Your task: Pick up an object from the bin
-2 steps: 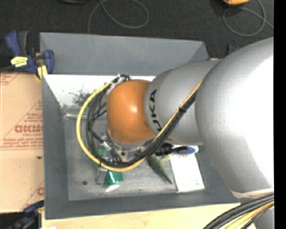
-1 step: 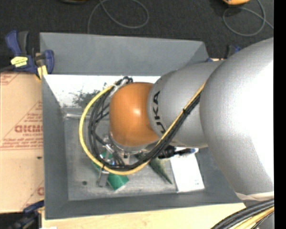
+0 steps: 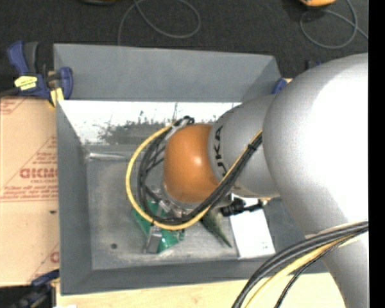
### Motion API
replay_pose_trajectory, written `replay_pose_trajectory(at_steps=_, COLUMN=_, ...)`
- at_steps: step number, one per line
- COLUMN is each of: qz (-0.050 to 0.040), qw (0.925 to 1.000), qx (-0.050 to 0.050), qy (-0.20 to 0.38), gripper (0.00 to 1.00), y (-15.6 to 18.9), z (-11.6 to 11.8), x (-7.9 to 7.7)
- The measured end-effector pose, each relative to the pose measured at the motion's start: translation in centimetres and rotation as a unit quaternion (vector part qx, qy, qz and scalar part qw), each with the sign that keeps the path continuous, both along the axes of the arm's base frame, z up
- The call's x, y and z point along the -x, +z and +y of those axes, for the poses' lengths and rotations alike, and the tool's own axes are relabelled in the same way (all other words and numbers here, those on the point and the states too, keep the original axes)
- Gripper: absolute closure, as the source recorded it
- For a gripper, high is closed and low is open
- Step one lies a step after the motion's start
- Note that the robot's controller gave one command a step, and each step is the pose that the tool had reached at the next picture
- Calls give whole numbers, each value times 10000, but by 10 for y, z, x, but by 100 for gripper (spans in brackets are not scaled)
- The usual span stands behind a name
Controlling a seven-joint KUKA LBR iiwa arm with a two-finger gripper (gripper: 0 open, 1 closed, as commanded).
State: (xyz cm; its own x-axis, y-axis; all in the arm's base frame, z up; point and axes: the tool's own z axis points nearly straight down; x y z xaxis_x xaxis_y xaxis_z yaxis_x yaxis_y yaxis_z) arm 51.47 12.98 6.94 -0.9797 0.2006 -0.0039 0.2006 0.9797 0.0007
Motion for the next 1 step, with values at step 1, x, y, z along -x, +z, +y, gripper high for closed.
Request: replay_pose_trajectory(at_steps=1, qz=-17, qw=9999, qx=-16, qy=110, gripper=100, y=3, z=2, x=-6)
